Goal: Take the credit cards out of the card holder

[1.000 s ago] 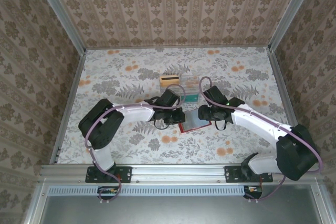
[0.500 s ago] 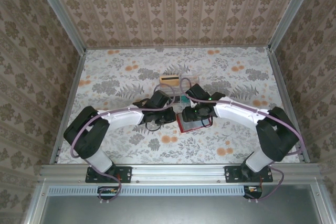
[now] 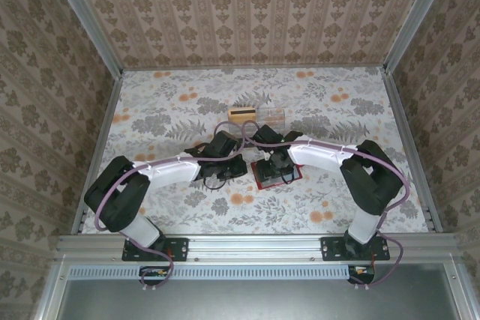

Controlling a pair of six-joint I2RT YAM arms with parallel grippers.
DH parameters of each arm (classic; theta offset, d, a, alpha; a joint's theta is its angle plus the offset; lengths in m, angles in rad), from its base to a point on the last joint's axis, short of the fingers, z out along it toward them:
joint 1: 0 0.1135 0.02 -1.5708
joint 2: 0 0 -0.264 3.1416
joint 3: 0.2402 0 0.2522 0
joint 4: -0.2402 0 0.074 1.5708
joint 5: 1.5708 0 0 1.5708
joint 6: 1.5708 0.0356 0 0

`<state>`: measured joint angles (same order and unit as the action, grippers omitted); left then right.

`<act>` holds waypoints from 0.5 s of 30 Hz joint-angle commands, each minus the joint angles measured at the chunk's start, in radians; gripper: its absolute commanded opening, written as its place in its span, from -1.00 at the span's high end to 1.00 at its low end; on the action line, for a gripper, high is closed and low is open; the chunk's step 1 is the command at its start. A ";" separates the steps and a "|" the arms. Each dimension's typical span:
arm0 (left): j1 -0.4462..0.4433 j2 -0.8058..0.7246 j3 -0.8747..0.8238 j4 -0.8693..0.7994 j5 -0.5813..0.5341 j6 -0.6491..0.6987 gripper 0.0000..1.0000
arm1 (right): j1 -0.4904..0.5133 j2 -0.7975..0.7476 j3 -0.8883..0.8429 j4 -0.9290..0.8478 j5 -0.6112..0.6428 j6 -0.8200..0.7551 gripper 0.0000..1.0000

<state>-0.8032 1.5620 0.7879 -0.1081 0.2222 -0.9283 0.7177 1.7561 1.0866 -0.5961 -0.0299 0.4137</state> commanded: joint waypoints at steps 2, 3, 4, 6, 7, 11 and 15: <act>0.006 -0.023 -0.014 -0.008 -0.012 -0.014 0.76 | 0.014 0.040 0.024 -0.034 0.025 -0.015 -0.23; 0.006 -0.023 -0.016 -0.008 -0.012 -0.014 0.76 | 0.014 0.045 0.023 -0.031 0.029 -0.015 -0.22; 0.006 -0.025 -0.015 -0.008 -0.011 -0.014 0.76 | 0.015 0.048 0.021 -0.031 0.030 -0.017 -0.23; 0.007 -0.025 -0.016 -0.010 -0.010 -0.014 0.76 | 0.015 0.055 0.018 -0.032 0.030 -0.021 -0.24; 0.006 -0.025 -0.016 -0.010 -0.010 -0.014 0.76 | 0.015 0.058 0.015 -0.031 0.032 -0.021 -0.24; 0.006 -0.024 -0.017 -0.007 -0.007 -0.014 0.76 | 0.015 0.060 0.006 -0.033 0.036 -0.027 -0.16; 0.006 -0.021 -0.015 -0.004 -0.004 -0.013 0.76 | 0.015 0.047 -0.002 -0.037 0.043 -0.024 0.14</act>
<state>-0.8024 1.5620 0.7788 -0.1123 0.2195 -0.9428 0.7258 1.7870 1.0920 -0.6029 -0.0090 0.3931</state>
